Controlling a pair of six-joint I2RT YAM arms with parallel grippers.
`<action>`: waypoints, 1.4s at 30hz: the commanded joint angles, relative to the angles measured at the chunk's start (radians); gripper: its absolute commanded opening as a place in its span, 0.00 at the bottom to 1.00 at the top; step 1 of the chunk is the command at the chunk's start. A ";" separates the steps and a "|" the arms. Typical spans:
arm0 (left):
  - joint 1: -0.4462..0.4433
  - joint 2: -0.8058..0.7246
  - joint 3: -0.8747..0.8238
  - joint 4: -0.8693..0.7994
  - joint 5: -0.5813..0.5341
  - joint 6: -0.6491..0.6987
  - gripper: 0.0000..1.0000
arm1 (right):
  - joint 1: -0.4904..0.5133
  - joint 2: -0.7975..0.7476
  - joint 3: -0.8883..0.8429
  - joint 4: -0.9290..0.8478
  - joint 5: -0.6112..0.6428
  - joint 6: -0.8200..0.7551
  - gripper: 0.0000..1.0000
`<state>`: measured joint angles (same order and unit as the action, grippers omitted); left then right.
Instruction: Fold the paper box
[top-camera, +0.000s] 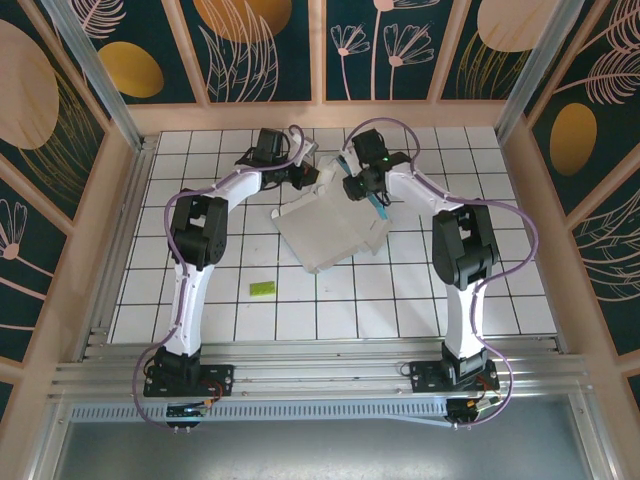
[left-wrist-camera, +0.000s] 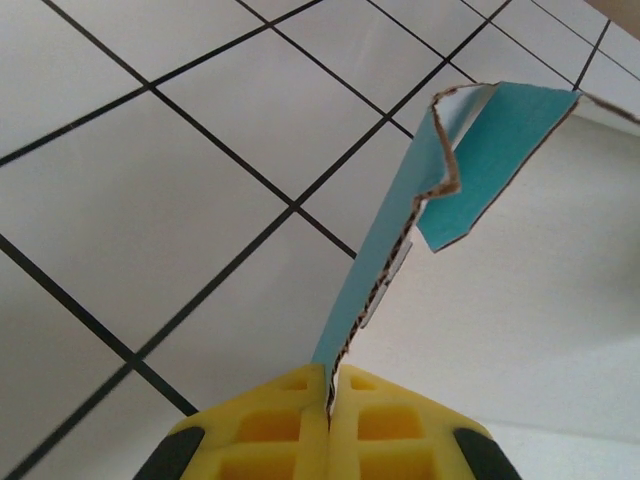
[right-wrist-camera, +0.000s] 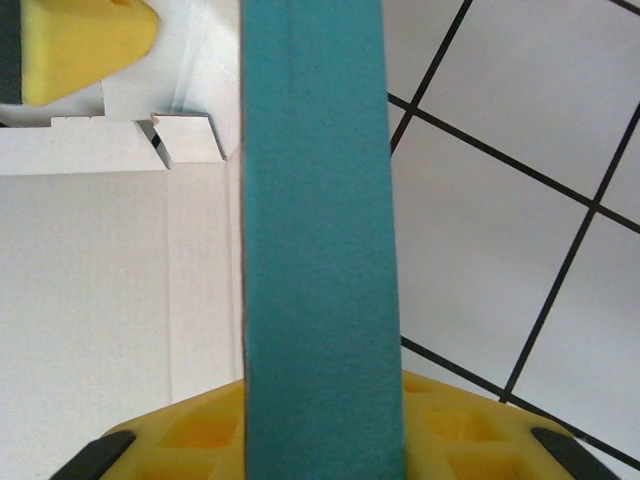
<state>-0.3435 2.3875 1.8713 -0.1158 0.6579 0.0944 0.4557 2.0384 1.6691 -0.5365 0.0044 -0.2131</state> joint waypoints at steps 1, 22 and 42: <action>-0.036 -0.065 -0.046 0.056 -0.025 -0.114 0.00 | 0.028 -0.048 -0.027 0.059 0.085 -0.027 0.30; -0.095 -0.313 -0.694 0.541 -0.237 -0.428 0.00 | 0.211 -0.137 -0.293 0.243 0.488 -0.185 0.31; -0.100 -0.342 -0.873 0.632 -0.221 -0.337 0.00 | 0.266 -0.289 -0.191 0.069 0.206 0.062 0.85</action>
<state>-0.4286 2.0335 1.0378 0.6022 0.4103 -0.2798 0.7155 1.8164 1.4364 -0.4175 0.3099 -0.2249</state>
